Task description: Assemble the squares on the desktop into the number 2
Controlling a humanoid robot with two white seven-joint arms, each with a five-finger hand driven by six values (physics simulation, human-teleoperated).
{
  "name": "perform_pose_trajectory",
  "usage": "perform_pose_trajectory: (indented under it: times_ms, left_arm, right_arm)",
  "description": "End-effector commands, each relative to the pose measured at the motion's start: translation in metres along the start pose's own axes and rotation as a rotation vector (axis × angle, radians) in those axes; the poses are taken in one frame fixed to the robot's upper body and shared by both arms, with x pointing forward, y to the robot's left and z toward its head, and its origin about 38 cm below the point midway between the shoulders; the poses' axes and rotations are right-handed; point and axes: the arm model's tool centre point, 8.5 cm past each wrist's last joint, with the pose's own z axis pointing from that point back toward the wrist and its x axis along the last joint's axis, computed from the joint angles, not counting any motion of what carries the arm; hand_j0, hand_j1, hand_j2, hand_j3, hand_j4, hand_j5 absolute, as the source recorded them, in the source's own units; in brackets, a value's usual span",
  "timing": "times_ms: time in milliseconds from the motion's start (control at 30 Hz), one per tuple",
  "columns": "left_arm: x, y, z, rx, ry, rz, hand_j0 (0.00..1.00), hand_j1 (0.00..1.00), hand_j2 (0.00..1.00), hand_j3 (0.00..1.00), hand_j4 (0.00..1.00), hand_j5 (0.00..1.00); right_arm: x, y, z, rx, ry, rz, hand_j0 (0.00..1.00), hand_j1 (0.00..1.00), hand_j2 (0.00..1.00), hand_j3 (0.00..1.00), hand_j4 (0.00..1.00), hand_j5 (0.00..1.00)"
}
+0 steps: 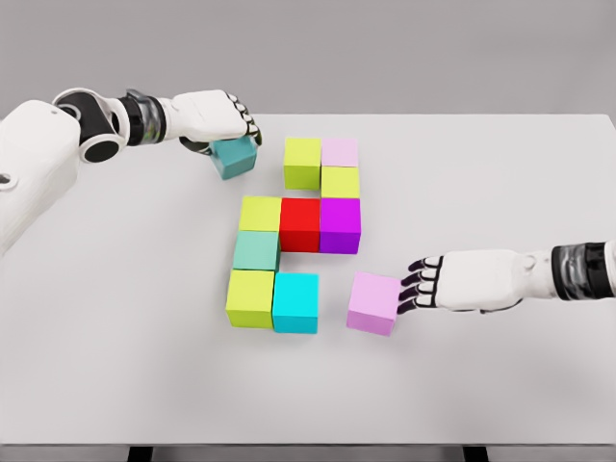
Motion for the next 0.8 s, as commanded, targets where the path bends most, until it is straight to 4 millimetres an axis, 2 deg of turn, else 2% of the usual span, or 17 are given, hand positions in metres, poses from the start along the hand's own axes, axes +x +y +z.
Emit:
perform_pose_trajectory:
  times_ms: [0,133,233,267,367,467,533,567,633,667,767]
  left_arm:
    - [-0.001,-0.001,0.000,0.001,0.003,0.005,0.90,0.90,0.90,0.90,0.90,0.90]
    - [-0.002,-0.001,0.001,-0.001,0.007,0.009,0.90,0.90,0.90,0.90,0.90,0.90]
    - [-0.007,0.000,0.004,0.004,0.019,0.016,0.96,0.96,0.96,0.96,0.96,0.96]
    - [-0.012,-0.001,0.009,0.011,0.032,0.027,1.00,1.00,1.00,1.00,1.00,1.00]
    - [-0.024,0.004,0.020,0.058,0.066,0.063,1.00,1.00,1.00,1.00,1.00,1.00]
    - [-0.047,-0.014,0.054,0.041,0.126,0.088,1.00,1.00,1.00,1.00,1.00,1.00]
    - [-0.062,-0.033,0.079,0.021,0.168,0.121,1.00,1.00,1.00,1.00,1.00,1.00]
    - [-0.064,-0.037,0.083,0.015,0.176,0.127,1.00,1.00,1.00,1.00,1.00,1.00]
    - [-0.058,-0.055,0.081,-0.013,0.170,0.149,1.00,1.00,1.00,1.00,1.00,1.00]
    - [-0.059,-0.067,0.087,-0.036,0.179,0.157,1.00,1.00,1.00,1.00,1.00,1.00]
    - [-0.062,-0.075,0.092,-0.059,0.192,0.163,1.00,1.00,1.00,1.00,1.00,1.00]
  right_arm:
    - [0.000,-0.003,-0.002,-0.009,-0.002,0.000,1.00,1.00,1.00,1.00,1.00,1.00]
    - [0.000,-0.004,-0.003,-0.013,-0.006,0.000,1.00,1.00,1.00,1.00,1.00,1.00]
    - [0.001,-0.004,-0.004,-0.015,-0.008,0.001,1.00,1.00,1.00,1.00,1.00,1.00]
    - [0.000,-0.005,-0.004,-0.017,-0.008,0.002,1.00,1.00,1.00,1.00,1.00,1.00]
    - [0.000,-0.004,-0.004,-0.014,-0.007,0.002,1.00,1.00,1.00,1.00,1.00,1.00]
    - [-0.002,-0.003,-0.003,-0.006,0.006,0.014,1.00,1.00,1.00,1.00,1.00,1.00]
    - [-0.005,-0.006,-0.001,-0.012,0.015,0.018,1.00,1.00,1.00,1.00,1.00,1.00]
    - [-0.005,-0.006,-0.001,-0.012,0.014,0.018,1.00,1.00,1.00,1.00,1.00,1.00]
    - [-0.004,-0.006,-0.002,-0.012,0.014,0.019,1.00,1.00,1.00,1.00,1.00,1.00]
    - [-0.004,-0.006,-0.002,-0.012,0.014,0.019,1.00,1.00,1.00,1.00,1.00,1.00]
    - [-0.003,-0.008,-0.004,-0.016,0.008,0.022,1.00,1.00,1.00,1.00,1.00,1.00]
